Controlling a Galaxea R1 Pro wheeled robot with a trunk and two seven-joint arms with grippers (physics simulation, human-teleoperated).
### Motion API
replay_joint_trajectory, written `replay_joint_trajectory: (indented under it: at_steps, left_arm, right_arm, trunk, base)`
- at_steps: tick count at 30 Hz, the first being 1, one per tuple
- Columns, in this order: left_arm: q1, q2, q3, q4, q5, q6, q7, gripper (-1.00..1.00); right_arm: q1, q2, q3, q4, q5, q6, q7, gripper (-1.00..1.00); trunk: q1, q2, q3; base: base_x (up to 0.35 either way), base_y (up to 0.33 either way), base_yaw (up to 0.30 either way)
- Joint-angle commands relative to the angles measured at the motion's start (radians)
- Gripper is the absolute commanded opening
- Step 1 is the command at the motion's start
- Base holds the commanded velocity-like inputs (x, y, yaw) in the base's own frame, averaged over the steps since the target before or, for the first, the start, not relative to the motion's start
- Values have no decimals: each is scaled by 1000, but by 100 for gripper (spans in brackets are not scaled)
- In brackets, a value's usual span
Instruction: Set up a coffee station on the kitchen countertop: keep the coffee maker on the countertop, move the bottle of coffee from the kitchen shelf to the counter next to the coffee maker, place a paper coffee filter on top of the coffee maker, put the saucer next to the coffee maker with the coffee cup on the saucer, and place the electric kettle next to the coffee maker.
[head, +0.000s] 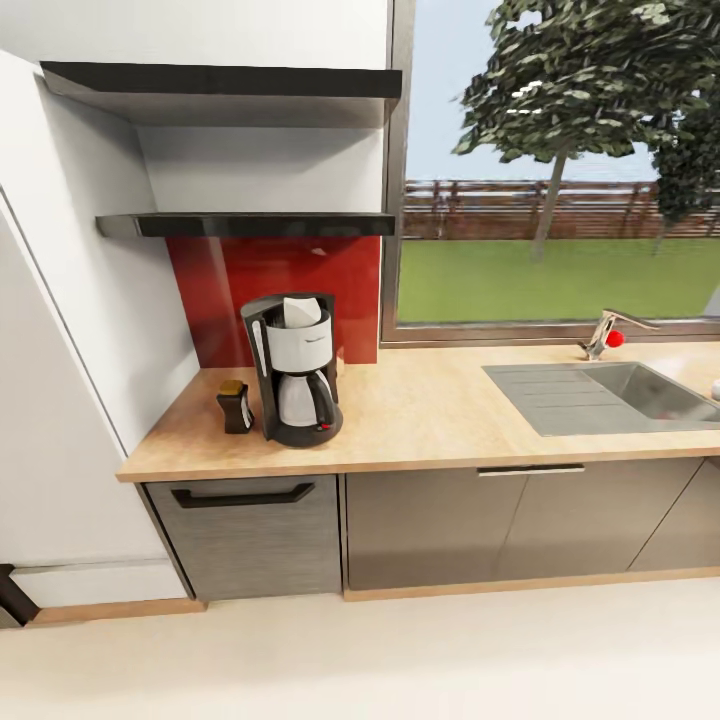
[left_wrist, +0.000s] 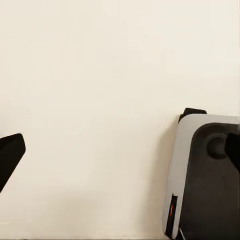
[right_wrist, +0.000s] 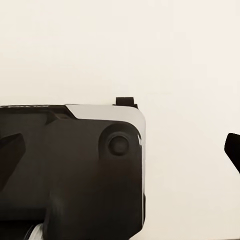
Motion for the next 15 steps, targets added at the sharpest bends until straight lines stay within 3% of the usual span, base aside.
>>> replay_joint_trajectory:
  at_steps: [1,4,8,15]
  left_arm:
    - [24,1,2,3,3,59,-2,100]
    - [28,1,0,-1,0,150,-3,100]
    - [28,1,0,-3,-2,164,-3,100]
    - [28,0,2,-4,-1,169,-3,100]
  right_arm:
    - [-1,0,-6,1,3,-3,3,100]
    - [-1,1,-7,0,2,-2,3,100]
    - [-1,-1,-9,-1,1,-2,4,100]
    - [-1,-3,-10,-2,1,-2,5,100]
  trunk:
    - [1,-2,-2]
    - [1,-2,-2]
    - [1,-2,-2]
    - [1,-2,-2]
  base:
    - [0,0,0]
    - [0,0,0]
    - [0,0,-90]
    - [0,0,-264]
